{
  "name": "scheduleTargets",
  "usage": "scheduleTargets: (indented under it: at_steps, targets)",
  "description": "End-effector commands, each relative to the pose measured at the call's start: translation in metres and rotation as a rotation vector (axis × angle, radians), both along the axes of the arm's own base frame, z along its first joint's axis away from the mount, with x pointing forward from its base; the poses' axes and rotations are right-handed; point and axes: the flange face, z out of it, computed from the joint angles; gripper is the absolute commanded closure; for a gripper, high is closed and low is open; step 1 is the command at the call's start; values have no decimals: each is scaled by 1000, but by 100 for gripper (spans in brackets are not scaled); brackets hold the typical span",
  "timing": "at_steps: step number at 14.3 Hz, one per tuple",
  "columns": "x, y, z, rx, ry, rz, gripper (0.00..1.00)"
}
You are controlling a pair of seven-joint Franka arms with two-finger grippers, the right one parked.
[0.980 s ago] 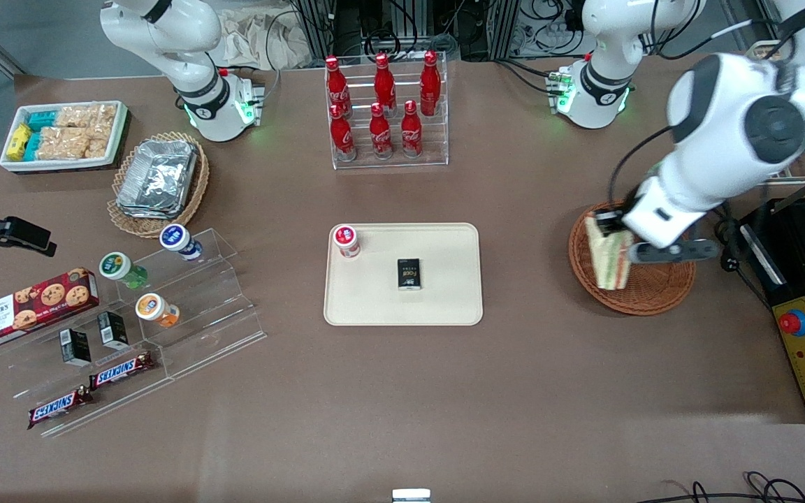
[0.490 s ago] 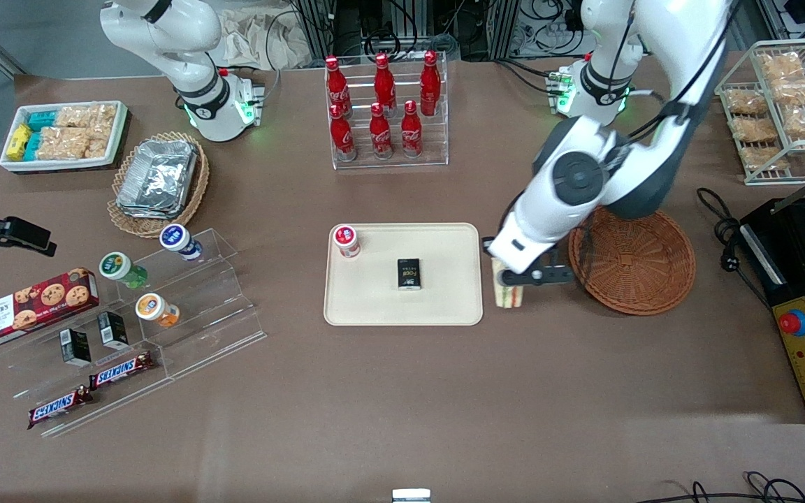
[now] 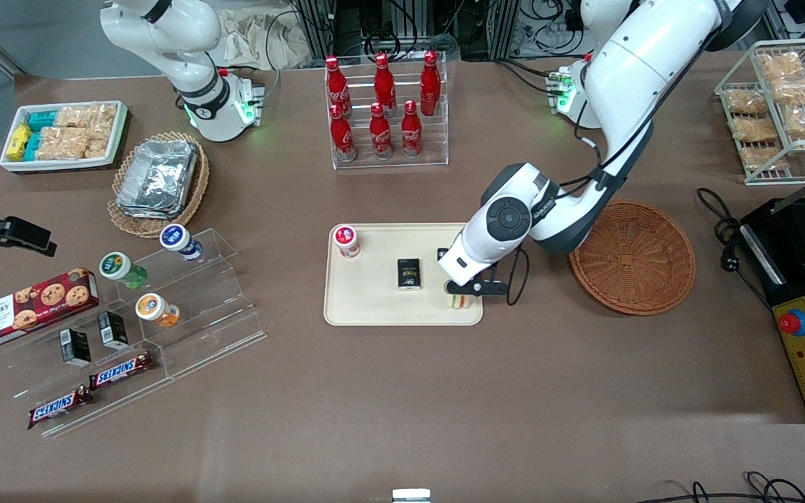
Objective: Place sandwich from basket to tray
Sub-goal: 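Lower the sandwich onto the tray beside the black tissue pack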
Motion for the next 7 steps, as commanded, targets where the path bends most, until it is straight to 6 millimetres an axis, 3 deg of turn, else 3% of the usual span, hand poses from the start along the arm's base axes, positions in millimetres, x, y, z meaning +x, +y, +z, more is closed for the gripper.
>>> scheduleTargets:
  at_steps: [1,2,3,5,7]
  targets:
    - [3,-8,-4,11,-24,2,81]
    - [2,-10,-6,17,-27,-3,37]
    - [2,-10,-6,17,-27,-2,0]
    - [7,-2,-7,28,-6,96,0]
    - [15,0,21,34,-19,251,0]
